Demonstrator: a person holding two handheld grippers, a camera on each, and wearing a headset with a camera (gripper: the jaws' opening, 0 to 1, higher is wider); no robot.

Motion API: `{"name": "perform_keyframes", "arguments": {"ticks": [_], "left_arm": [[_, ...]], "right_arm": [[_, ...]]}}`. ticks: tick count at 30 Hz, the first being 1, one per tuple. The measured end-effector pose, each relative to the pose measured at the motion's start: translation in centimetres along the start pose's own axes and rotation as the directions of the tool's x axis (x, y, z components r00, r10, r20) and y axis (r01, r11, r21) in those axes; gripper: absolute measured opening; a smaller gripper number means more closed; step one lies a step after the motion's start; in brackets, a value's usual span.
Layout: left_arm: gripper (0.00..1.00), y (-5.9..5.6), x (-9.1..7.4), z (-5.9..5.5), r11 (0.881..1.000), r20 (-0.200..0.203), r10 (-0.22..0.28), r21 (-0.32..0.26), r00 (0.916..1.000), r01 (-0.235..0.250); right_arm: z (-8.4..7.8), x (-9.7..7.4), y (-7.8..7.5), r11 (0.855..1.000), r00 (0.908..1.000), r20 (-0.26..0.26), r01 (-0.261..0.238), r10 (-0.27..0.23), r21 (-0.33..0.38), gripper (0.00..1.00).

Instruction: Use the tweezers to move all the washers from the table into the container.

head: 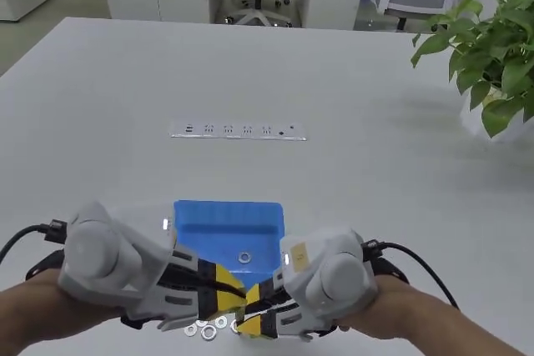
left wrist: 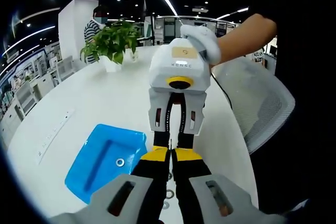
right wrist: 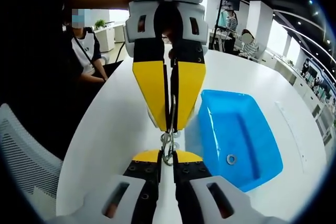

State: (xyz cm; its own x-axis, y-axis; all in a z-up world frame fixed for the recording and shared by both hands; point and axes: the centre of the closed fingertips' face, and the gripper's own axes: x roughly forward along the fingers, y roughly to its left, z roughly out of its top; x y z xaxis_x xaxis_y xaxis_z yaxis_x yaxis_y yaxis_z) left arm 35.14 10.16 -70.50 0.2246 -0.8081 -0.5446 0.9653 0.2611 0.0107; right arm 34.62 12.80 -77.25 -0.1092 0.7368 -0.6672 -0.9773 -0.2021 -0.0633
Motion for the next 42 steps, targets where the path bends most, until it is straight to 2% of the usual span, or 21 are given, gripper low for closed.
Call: {"name": "perform_keyframes", "arguments": {"ticks": [13,15,19,42], "left_arm": [[0.06,-0.08,-0.05,0.02,1.000,-0.002,0.001,0.003,1.0000,-0.001],[0.06,-0.09,-0.04,0.00,1.000,0.000,-0.001,0.001,1.0000,0.001],[0.06,-0.07,-0.07,-0.01,1.000,-0.003,0.003,0.004,1.0000,-0.003],[0.06,-0.07,0.07,-0.02,1.000,-0.003,0.003,0.006,1.0000,-0.003]], "right_arm": [[0.01,-0.01,-0.01,0.998,0.9998,0.014,0.011,-0.011,0.055,0.09],[-0.01,-0.01,0.01,0.996,0.9998,0.014,0.009,-0.011,0.083,0.09],[0.02,0.13,-0.03,0.998,1.0000,0.009,0.000,-0.001,0.059,0.10],[-0.10,0.49,-0.01,0.998,1.0000,0.003,-0.001,0.001,0.061,0.08]]}}
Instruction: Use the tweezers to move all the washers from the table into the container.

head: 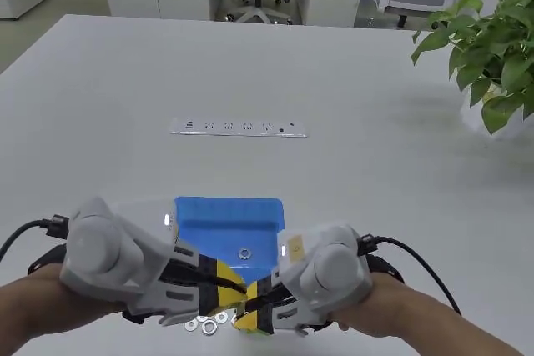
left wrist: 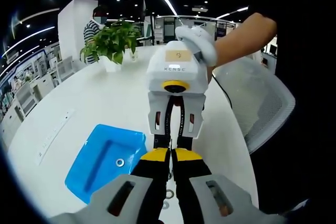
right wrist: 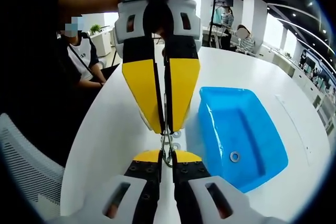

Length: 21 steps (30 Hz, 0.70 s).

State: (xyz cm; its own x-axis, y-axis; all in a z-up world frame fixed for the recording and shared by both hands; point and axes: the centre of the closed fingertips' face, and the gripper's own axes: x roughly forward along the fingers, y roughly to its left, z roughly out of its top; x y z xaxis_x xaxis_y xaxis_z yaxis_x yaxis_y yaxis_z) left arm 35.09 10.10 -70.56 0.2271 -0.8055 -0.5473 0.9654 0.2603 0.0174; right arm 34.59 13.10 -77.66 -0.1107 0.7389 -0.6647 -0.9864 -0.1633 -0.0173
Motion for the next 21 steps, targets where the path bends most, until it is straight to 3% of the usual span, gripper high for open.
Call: {"name": "perform_keyframes", "arguments": {"ticks": [21], "left_arm": [[0.12,0.11,-0.57,-0.19,1.000,-0.007,0.017,-0.019,0.9998,-0.018]], "right_arm": [[0.45,-0.61,-0.19,1.000,0.9998,0.015,0.016,-0.016,0.011,0.08]]}}
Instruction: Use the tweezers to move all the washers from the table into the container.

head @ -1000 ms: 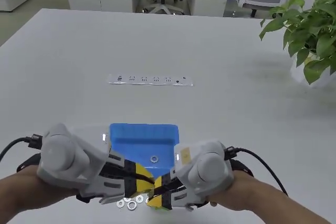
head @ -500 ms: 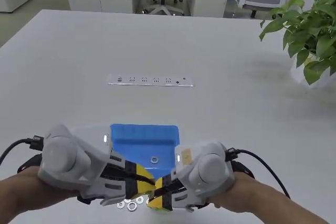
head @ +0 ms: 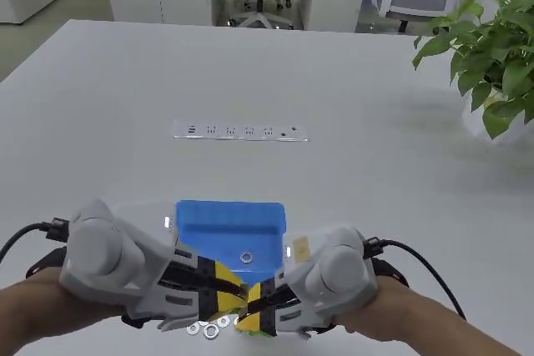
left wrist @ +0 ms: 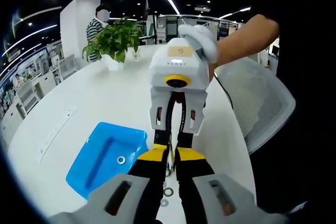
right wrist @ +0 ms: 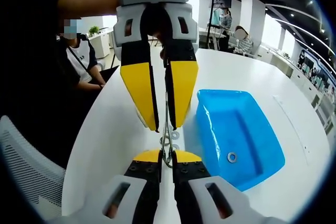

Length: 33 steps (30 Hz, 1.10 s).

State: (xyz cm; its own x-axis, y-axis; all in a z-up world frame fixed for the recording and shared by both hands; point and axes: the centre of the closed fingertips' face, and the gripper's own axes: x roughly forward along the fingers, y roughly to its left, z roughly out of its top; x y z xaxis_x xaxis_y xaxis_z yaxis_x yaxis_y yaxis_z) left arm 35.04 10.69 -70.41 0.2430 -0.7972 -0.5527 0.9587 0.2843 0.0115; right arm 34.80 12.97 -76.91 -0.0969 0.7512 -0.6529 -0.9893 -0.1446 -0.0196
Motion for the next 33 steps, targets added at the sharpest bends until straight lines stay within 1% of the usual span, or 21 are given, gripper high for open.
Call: {"name": "perform_keyframes", "arguments": {"ticks": [6,11,15,20,23,25,29,31,33], "left_arm": [[0.19,0.0,-0.4,-0.1,1.000,-0.003,0.010,-0.004,0.9999,-0.010],[0.26,0.0,-0.9,-0.4,0.999,-0.002,0.023,-0.022,0.9997,-0.023],[0.29,0.0,-1.4,-0.7,0.998,0.003,0.034,-0.045,0.9994,-0.034],[0.37,0.2,-2.0,-1.0,0.996,0.022,0.070,-0.058,0.9973,-0.069],[0.42,0.1,-2.2,-1.2,0.994,0.021,0.085,-0.069,0.9962,-0.083],[0.46,0.3,-2.5,-1.4,0.992,0.021,0.099,-0.085,0.9948,-0.097],[0.51,0.4,-3.0,-1.4,0.986,0.043,0.129,-0.116,0.9907,-0.124],[0.54,0.5,-3.3,-1.6,0.981,0.043,0.145,-0.134,0.9886,-0.138],[0.57,0.6,-3.6,-1.7,0.979,0.047,0.158,-0.137,0.9863,-0.151]], "right_arm": [[0.5,-0.4,-0.1,1.000,0.9999,0.006,0.011,-0.011,-0.006,0.08],[0.8,-0.8,-0.1,1.000,0.9999,0.006,0.012,-0.012,-0.016,0.08],[1.3,-1.3,-0.1,1.000,0.9999,0.009,0.012,-0.012,-0.023,0.08],[1.9,-1.7,-0.3,0.999,0.9998,0.013,0.013,-0.013,-0.030,0.08],[2.1,-1.9,-0.3,0.999,0.9999,0.011,0.011,-0.011,-0.039,0.09],[2.4,-2.1,-0.3,0.999,0.9999,0.011,0.010,-0.010,-0.047,0.09],[3.1,-2.6,-0.5,0.998,0.9998,0.017,0.008,-0.007,-0.056,0.09],[3.3,-2.8,-0.7,0.998,0.9999,0.013,0.006,-0.006,-0.061,0.09],[3.5,-3.0,-0.9,0.998,0.9999,0.015,0.010,-0.009,-0.066,0.09]]}}
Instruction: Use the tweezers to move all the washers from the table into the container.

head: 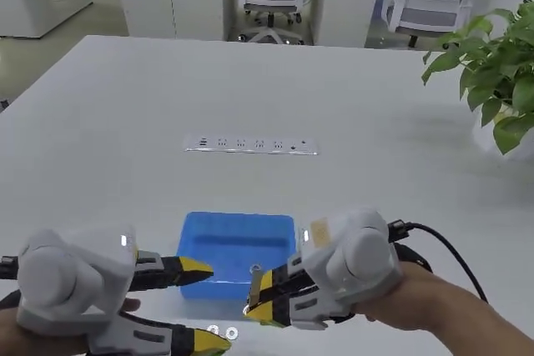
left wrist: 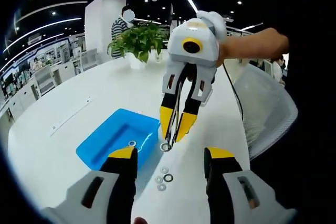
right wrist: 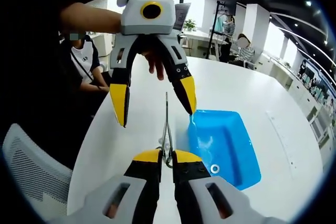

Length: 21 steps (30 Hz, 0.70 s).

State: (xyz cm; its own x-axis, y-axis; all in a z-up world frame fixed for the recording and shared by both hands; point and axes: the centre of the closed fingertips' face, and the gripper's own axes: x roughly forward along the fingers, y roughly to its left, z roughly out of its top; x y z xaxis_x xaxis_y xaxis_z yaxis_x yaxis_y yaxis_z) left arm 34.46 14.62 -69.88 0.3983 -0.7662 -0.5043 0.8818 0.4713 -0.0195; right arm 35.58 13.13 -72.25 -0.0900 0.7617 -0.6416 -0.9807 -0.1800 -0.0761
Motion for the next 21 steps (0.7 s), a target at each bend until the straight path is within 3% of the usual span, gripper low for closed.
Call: {"name": "perform_keyframes", "arguments": {"ticks": [21], "left_arm": [[0.70,0.7,-1.9,-1.4,0.994,0.021,0.092,-0.063,0.9956,-0.090]], "right_arm": [[1.9,-0.7,-3.0,0.999,0.9997,0.012,0.020,-0.019,-0.039,0.09]]}}
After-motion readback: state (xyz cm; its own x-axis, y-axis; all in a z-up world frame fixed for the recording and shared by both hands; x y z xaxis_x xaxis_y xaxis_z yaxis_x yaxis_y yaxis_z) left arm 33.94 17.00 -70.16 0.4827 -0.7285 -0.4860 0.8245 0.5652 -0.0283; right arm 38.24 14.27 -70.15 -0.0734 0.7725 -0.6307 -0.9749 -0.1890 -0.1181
